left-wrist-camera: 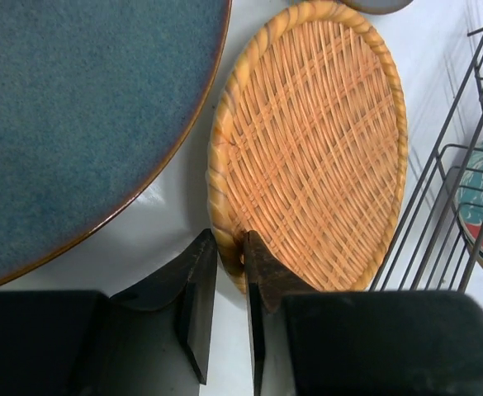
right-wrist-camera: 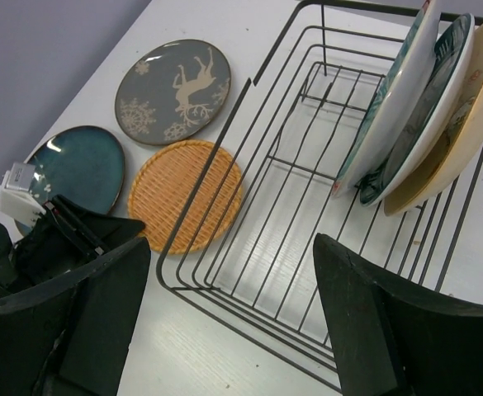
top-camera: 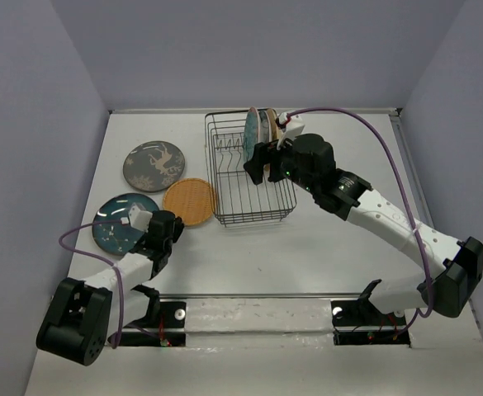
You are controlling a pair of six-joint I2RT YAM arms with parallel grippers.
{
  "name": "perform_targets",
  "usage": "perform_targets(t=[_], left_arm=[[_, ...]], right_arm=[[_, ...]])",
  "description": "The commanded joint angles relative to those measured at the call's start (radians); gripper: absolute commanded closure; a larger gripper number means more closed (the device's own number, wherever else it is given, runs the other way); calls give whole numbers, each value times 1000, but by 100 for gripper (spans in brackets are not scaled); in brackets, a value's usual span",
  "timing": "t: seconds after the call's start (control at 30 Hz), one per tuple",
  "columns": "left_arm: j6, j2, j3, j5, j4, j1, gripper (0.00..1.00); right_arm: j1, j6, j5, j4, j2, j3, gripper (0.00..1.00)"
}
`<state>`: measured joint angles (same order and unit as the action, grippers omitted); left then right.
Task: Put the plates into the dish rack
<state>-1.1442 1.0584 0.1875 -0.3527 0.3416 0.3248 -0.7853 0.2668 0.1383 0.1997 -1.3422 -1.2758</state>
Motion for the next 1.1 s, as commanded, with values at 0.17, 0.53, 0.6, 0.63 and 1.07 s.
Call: perform_targets(t=[0.17,0.53,0.6,0.63,1.07], left_arm=[[67,-54,-25,-146,53,-4,94],[274,-271,7,-140,-22,-4,95],[320,-346,21,-147,-84,-4,95],[331,-371,32,-157,-102,-4,95],[351,-695,182,-203,-340,-4,95]], right_arm=[[-2,26,-49,-59,-11,-17,15],[-2,32,-180,-56,-26,-45,13],[-2,31,-216,-57,-44,-54,12],[-2,29,-230,-57,-48,-57,12],[-2,49,-448,-128,-146,-97,9]])
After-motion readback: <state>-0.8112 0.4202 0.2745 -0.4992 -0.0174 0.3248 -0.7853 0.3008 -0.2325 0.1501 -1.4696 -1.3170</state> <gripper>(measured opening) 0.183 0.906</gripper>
